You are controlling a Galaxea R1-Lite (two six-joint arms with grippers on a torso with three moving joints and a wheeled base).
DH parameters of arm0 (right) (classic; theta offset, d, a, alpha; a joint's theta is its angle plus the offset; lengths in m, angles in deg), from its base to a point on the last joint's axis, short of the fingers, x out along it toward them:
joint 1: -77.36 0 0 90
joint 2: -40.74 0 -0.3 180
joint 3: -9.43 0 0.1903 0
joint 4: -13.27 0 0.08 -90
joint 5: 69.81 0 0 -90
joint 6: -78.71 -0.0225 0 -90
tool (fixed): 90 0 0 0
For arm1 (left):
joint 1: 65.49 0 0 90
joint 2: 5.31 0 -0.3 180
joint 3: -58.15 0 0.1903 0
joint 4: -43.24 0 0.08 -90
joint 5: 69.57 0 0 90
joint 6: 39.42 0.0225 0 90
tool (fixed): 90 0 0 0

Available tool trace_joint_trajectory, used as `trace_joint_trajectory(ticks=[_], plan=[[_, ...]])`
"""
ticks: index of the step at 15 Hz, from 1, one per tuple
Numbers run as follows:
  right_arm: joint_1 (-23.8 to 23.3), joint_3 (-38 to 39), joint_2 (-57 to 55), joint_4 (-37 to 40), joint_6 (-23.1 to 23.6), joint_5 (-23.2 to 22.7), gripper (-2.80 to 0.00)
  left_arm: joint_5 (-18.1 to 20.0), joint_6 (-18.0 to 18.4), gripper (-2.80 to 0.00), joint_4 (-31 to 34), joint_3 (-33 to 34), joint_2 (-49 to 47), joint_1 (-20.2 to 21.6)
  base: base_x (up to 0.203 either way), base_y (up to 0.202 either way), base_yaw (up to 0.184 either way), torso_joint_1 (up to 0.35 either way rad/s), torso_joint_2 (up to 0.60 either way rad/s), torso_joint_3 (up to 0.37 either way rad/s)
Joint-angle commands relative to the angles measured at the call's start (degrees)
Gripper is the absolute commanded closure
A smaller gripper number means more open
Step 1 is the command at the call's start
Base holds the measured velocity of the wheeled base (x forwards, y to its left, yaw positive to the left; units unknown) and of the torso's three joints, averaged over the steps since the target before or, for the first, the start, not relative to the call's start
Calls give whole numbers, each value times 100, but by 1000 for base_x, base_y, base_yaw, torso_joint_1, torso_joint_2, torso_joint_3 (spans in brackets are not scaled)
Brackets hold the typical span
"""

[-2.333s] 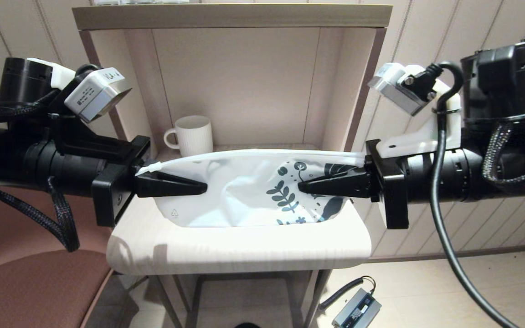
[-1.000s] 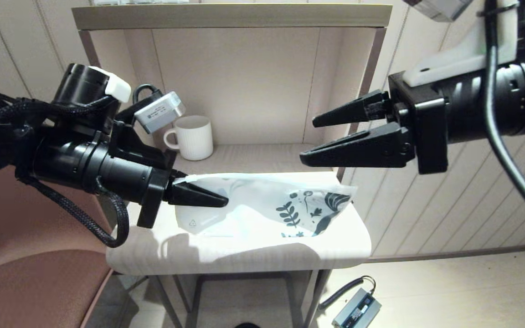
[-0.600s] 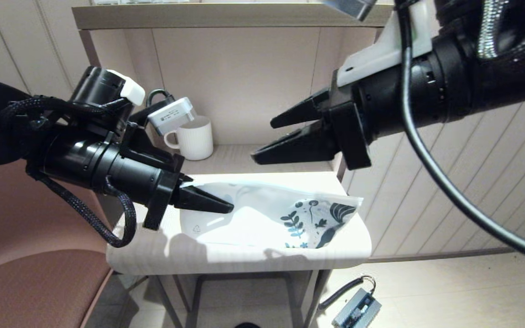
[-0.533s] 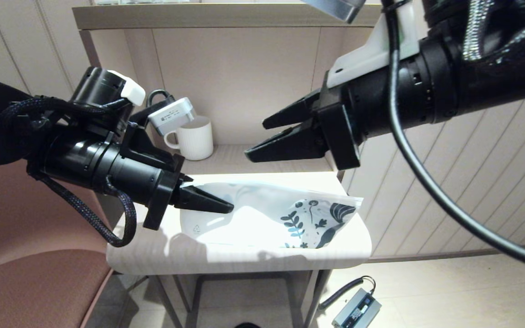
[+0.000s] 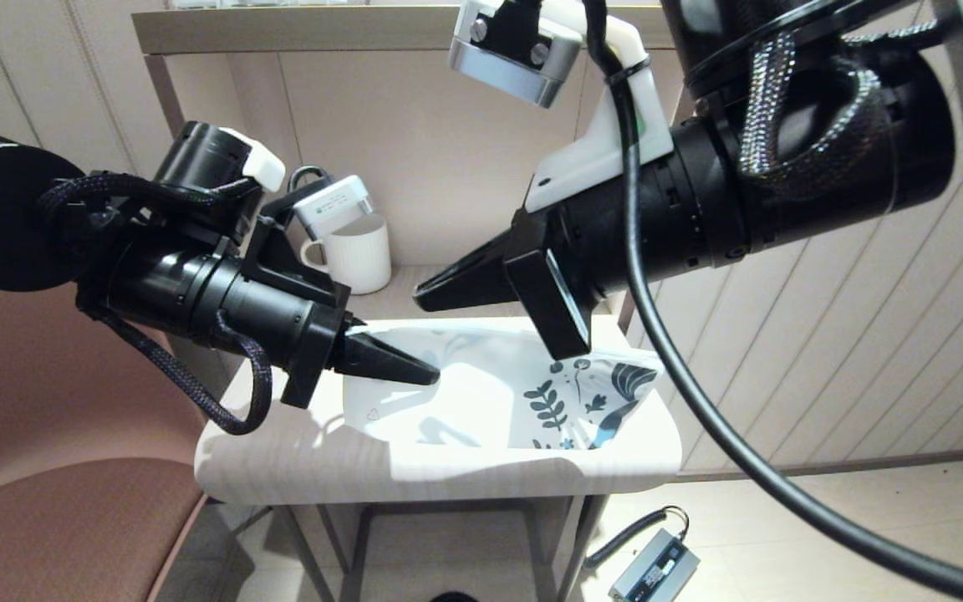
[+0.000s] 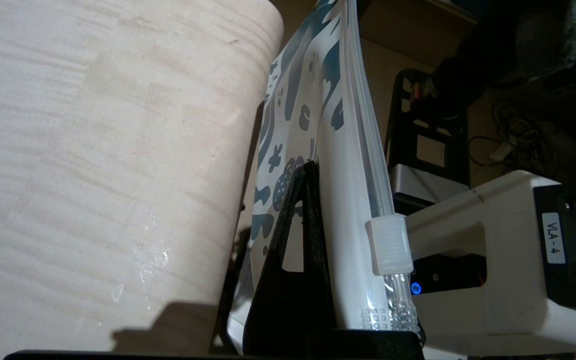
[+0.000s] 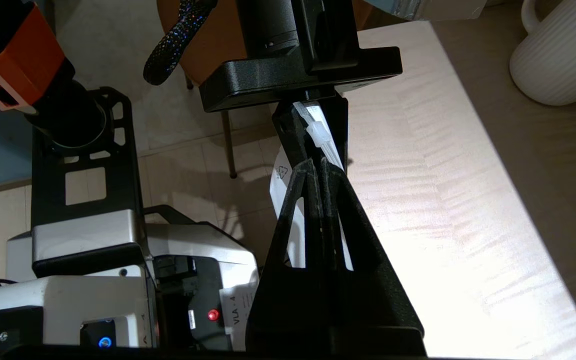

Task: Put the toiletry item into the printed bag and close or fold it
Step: Close the strorage bag and place it on the desk

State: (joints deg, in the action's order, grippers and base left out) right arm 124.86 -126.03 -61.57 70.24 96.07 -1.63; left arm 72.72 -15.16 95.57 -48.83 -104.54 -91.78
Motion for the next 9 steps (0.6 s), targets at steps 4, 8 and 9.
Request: trace_joint_trajectory(ticks=[4,8,9], plan=[[118,3,-126,7,73,-7,0,36,17,0,21,-63,-149,-7,0,0,0,0,0,0],[120,3,-356,-105,92,2,0,106,17,0,48,-67,-123,-7,0,0,0,0,0,0],[126,3,-426,-178,92,2,0,106,17,0,58,-67,-124,-7,0,0,0,0,0,0]])
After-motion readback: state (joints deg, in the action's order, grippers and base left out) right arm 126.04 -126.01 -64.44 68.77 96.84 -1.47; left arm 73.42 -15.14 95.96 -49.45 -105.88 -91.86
